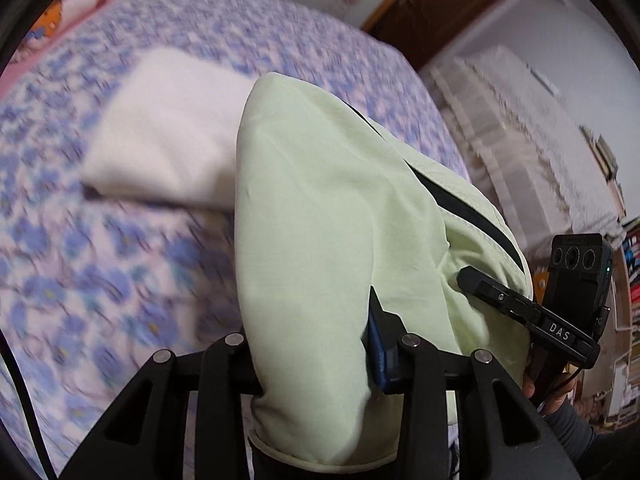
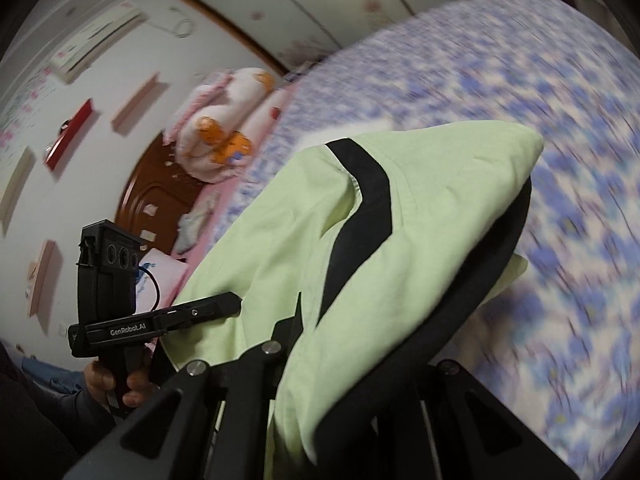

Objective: Fold large clothes

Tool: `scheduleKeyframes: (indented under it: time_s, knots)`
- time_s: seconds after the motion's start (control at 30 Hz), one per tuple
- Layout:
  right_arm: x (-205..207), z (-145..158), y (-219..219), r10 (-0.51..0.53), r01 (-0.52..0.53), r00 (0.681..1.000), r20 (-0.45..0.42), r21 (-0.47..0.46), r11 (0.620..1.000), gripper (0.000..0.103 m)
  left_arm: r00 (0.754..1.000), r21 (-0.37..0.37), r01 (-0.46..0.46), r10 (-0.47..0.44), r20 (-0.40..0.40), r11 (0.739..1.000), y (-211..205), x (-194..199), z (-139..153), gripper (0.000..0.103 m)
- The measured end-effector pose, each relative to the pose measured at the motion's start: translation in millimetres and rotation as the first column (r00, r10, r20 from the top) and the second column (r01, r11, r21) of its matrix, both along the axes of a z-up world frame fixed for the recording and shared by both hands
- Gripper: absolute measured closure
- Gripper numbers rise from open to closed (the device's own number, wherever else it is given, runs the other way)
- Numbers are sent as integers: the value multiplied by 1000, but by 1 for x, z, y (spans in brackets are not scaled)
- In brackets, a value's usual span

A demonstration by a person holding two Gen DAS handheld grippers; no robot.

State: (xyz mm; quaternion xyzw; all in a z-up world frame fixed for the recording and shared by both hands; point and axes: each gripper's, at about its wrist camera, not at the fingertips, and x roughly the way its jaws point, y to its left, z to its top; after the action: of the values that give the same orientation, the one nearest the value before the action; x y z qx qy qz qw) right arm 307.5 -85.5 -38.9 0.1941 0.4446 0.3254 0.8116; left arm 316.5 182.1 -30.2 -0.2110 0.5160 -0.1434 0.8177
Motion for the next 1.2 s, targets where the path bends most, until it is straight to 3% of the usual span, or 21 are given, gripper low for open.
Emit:
scheduleKeyframes:
  time_s: [0.13, 0.3, 0.43, 0.57, 0.7, 0.77, 0.83, 0.87, 0.93, 1.03, 1.13, 1.2]
  knots:
    - [37, 23, 41, 47, -48, 995, 86, 12, 999, 92, 997, 26, -30, 28, 76, 999, 43, 27, 21, 67]
    - [86, 29, 83, 69, -77, 986, 154, 41, 996, 92, 987, 53, -48, 39, 153, 997, 99, 78, 30, 67]
    - [135, 16, 119, 57, -71, 980, 192, 66, 995, 92, 979, 99, -49, 28, 203, 994, 131, 121, 20, 67]
    - [180, -11, 147, 34, -48, 978, 207, 61, 997, 93, 974, 127, -45, 15, 228, 991, 163, 174, -12, 67]
    - [229, -57, 164, 8, -14, 990, 141, 42, 999, 92, 985, 129, -55, 32, 171, 990, 187, 224, -77, 67]
    - [256, -95, 169, -9, 9, 999, 47, -9, 1000, 91, 993, 142, -73, 59, 104, 987, 194, 239, -113, 61]
    - [276, -136, 163, -50, 48, 997, -57, -46, 998, 84, 992, 92, -93, 84, 93, 991, 204, 244, -139, 52]
    - [278, -142, 161, -58, 56, 995, -76, -36, 998, 81, 991, 50, -106, 101, 91, 993, 209, 242, -145, 48]
    - [275, -145, 155, -63, 63, 995, -83, -4, 998, 79, 989, 25, -116, 113, 97, 993, 212, 239, -150, 47]
    - [264, -135, 158, -71, 65, 994, -81, -68, 996, 73, 989, 56, -117, 111, 97, 992, 212, 238, -152, 38]
    - [258, -125, 159, -59, 48, 993, -98, -113, 992, 72, 990, 40, -131, 128, 63, 991, 216, 239, -152, 37]
    - [251, -122, 155, -38, 26, 991, -126, -95, 995, 70, 989, 33, -139, 137, 50, 990, 215, 237, -149, 37]
